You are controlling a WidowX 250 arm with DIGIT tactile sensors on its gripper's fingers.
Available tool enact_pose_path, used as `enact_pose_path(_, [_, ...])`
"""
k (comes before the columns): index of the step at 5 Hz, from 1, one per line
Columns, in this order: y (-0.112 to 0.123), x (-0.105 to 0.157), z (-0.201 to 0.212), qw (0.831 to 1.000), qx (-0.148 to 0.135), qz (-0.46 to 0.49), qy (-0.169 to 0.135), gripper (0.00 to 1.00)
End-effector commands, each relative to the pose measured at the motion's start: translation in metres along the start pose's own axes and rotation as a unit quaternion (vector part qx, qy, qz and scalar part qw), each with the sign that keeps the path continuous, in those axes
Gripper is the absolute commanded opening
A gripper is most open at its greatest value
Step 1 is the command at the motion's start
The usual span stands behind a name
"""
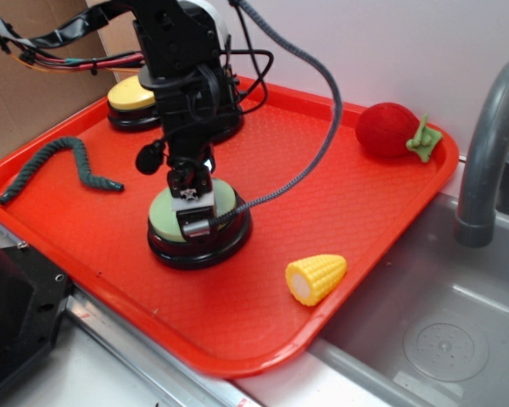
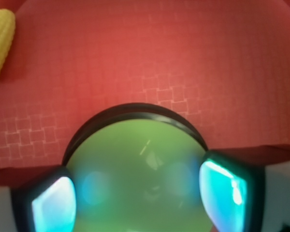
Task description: Push the green button.
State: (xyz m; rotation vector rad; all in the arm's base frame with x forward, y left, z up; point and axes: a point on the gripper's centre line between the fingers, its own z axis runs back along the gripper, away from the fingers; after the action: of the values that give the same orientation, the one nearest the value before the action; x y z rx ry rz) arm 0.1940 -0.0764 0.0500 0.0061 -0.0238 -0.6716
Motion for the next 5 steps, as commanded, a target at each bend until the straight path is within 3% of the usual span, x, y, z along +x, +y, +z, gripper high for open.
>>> enact_pose_path(1, [0.007, -0.008, 0.042, 1.0, 0.016, 0.015, -0.011, 1.0])
enact_pose_path(5, [0.014, -0.026, 0.085, 0.998, 0.034, 0.055, -0.015, 1.0])
